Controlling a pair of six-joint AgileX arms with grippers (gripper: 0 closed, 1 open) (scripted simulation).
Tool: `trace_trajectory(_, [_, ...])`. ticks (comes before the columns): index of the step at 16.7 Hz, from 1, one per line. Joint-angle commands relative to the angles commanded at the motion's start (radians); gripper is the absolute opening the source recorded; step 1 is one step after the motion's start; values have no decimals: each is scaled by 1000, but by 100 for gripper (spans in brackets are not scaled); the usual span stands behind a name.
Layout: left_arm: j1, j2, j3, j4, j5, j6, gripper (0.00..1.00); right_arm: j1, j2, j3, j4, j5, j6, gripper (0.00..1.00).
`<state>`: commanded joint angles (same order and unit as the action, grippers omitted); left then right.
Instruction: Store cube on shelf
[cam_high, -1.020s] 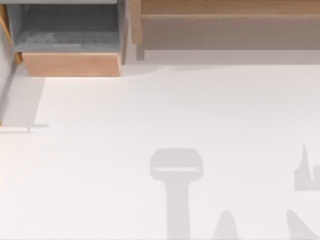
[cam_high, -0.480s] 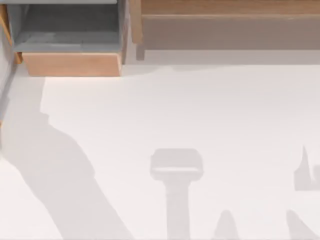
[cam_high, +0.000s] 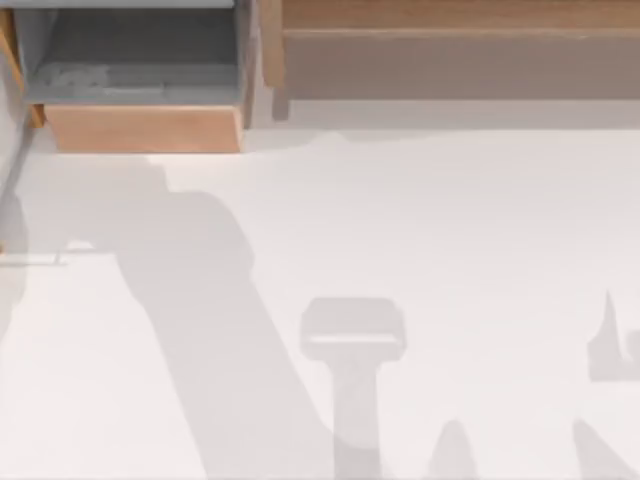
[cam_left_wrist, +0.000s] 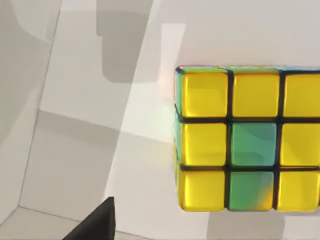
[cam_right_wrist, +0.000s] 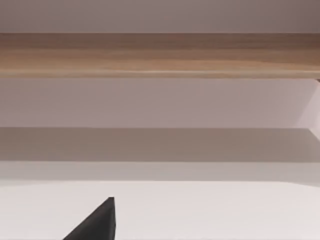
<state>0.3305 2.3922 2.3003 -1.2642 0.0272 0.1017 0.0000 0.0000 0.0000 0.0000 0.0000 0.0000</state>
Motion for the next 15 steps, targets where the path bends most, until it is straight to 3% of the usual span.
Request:
trace_trajectory(7, [-1, 10, 3, -9, -1, -6, 100, 0, 0, 0, 0, 0, 0, 100])
trace_trajectory(15, [-8, 110, -39, 134, -2, -10, 100, 0, 0, 0, 0, 0, 0, 100])
